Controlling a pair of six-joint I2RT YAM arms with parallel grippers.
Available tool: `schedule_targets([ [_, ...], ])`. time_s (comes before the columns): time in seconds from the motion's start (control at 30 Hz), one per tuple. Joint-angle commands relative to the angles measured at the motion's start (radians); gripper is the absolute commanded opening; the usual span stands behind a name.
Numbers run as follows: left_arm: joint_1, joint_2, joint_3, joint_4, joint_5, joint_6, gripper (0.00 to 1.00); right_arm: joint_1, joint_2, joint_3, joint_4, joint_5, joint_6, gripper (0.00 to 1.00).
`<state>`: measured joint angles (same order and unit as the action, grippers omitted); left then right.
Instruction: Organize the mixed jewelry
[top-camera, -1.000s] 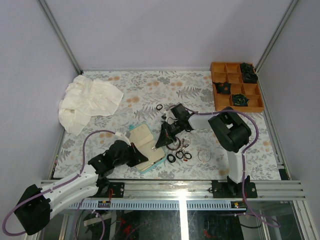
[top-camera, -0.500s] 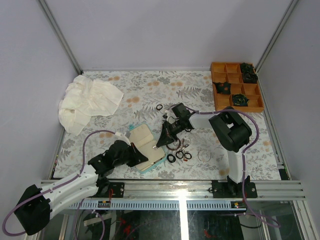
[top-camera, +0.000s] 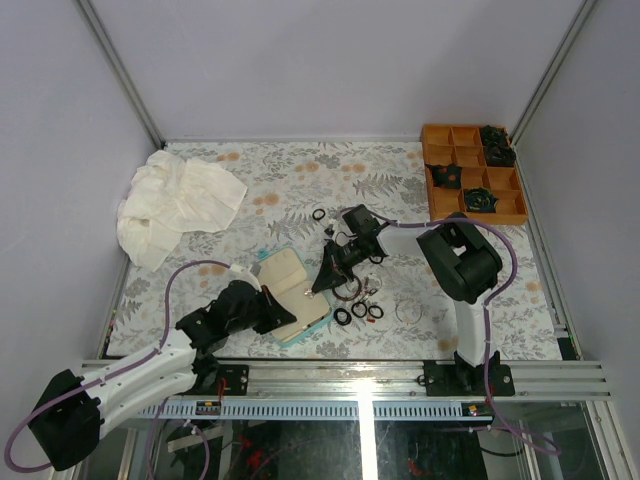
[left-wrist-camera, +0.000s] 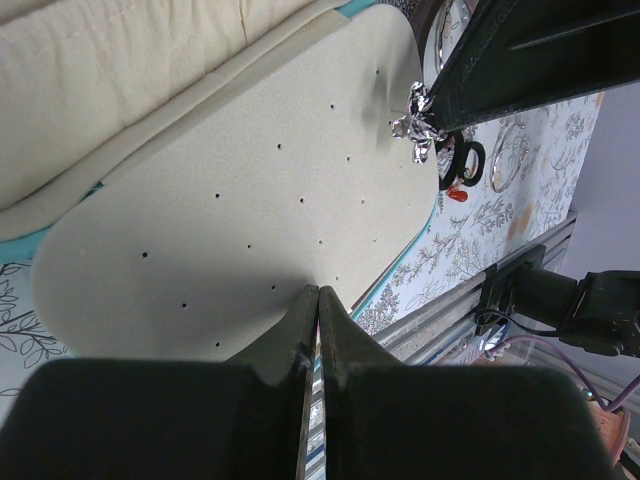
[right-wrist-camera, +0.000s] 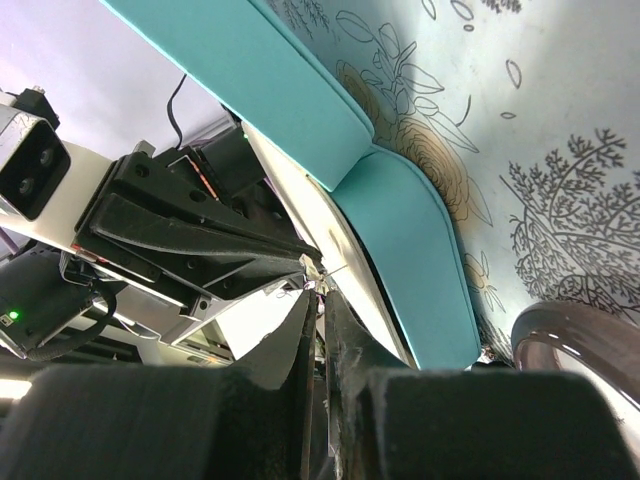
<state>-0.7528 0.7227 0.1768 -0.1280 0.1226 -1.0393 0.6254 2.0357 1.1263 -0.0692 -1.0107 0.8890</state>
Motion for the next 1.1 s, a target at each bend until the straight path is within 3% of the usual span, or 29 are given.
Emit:
schedule_targets([
  [0.0, -0.006, -0.005, -0.022, -0.057, -0.019, 0.011, 0.0, -0.006, 0.008, 0.034, -0.003, -0.007, -0.002, 0.0],
  [1.07, -0.007, 0.001, -0.012, -0.059, -0.02, 0.015, 0.0, 0.005, -0.026, -0.013, 0.006, -0.014, 0.002, 0.0],
])
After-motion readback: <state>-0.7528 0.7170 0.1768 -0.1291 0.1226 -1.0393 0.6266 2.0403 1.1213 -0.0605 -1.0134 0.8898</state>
